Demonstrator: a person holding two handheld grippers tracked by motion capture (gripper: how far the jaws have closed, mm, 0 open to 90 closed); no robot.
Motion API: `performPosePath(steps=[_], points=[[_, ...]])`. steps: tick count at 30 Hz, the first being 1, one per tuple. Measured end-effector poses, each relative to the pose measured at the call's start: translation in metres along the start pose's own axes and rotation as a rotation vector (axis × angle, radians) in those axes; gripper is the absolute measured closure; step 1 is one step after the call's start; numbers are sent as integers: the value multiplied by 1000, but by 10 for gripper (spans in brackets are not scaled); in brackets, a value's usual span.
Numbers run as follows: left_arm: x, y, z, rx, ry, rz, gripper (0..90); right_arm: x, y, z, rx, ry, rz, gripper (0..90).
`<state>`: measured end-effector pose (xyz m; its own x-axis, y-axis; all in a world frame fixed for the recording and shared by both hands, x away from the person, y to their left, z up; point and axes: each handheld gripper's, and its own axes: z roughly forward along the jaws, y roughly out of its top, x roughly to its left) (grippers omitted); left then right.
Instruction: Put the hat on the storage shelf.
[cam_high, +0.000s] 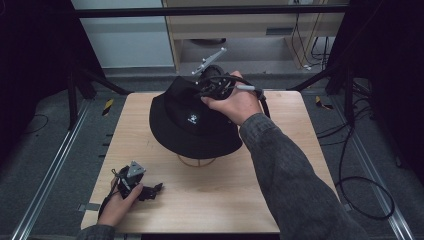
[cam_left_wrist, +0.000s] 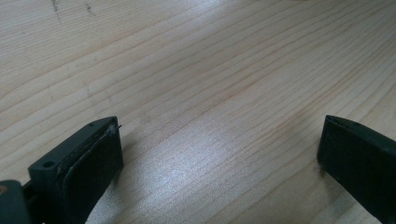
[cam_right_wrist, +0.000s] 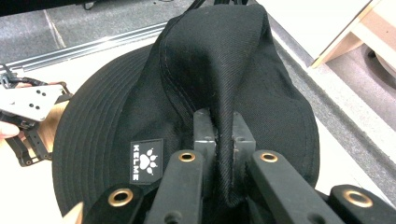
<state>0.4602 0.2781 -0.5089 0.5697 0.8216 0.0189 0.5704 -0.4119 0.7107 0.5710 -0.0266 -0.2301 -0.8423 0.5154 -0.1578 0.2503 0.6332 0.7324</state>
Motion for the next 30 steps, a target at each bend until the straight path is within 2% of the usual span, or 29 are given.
performPosePath(steps=[30], points=[[0, 0, 0, 0, 0, 0, 0, 1, -2, 14, 13, 17, 34, 782]])
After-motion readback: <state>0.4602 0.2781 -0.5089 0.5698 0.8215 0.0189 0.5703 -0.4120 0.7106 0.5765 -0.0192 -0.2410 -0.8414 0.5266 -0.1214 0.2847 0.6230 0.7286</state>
